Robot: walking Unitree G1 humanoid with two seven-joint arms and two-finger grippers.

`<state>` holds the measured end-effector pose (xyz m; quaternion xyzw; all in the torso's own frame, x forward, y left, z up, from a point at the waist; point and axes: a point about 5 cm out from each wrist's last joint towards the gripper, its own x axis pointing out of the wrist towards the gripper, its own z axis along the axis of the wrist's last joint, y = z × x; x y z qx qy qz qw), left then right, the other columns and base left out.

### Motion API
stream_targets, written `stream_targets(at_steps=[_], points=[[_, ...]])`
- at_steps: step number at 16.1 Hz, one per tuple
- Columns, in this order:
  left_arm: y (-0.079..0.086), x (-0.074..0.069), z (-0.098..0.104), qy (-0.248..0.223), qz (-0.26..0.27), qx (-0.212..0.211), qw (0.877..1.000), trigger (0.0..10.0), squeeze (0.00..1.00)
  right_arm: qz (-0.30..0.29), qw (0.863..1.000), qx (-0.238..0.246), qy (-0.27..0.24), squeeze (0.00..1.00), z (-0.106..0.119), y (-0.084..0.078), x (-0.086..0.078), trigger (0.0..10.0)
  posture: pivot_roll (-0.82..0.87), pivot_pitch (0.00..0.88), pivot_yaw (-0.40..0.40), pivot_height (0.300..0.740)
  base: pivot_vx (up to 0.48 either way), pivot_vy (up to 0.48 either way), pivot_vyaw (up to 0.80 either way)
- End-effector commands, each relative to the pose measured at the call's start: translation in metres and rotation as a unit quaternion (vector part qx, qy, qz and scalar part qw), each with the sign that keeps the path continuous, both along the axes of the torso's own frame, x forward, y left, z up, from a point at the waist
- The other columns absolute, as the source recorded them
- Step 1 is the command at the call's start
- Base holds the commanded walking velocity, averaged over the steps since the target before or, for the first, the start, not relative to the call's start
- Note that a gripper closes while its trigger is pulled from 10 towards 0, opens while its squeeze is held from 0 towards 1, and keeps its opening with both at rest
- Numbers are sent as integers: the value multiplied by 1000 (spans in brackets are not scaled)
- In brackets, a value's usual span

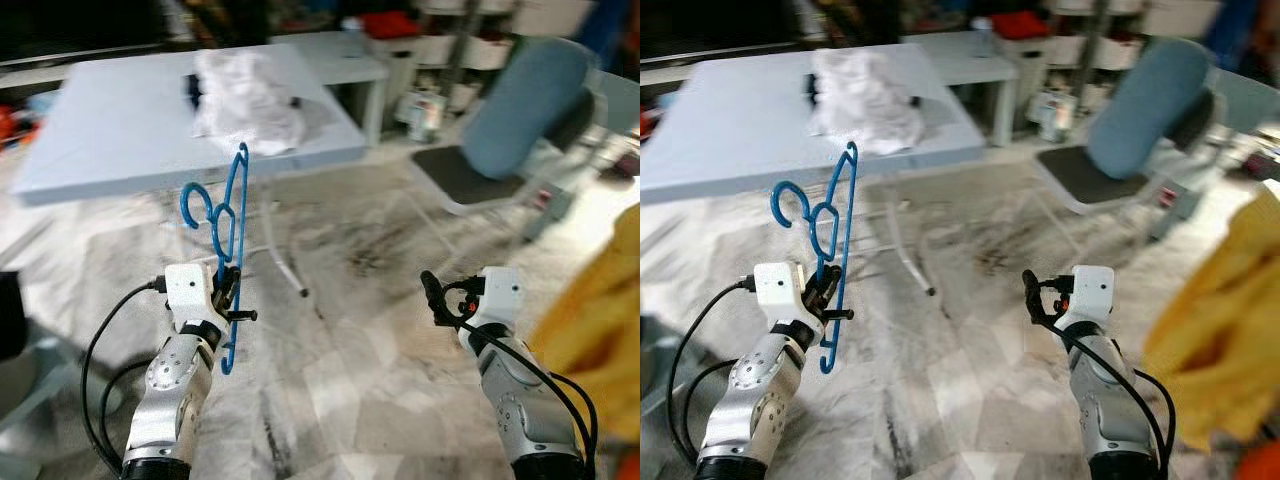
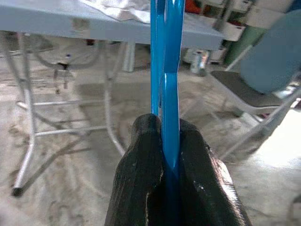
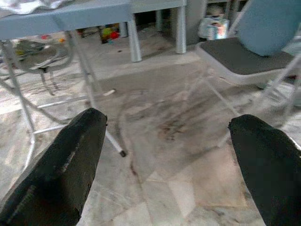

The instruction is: Hang hanger

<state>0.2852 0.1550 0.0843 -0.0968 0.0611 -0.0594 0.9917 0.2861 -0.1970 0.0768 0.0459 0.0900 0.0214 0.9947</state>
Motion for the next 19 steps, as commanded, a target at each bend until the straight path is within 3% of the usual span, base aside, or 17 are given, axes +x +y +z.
stream_targets(at_steps=[1,7,19], points=[[2,-2,-1,7,0,-1,1000,10000,0,3,1000,-1,-6,0,6,0,2,10000,-112,0,-5,740,0,0,0],[5,-5,-4,14,7,-1,1000,10000,0,9,1000,-1,-2,0,6,4,4,10000,-96,0,-16,740,0,148,0],[6,0,-3,19,4,1,1000,10000,0,1,1000,-1,-4,0,8,4,5,10000,-102,0,-4,740,0,480,0]])
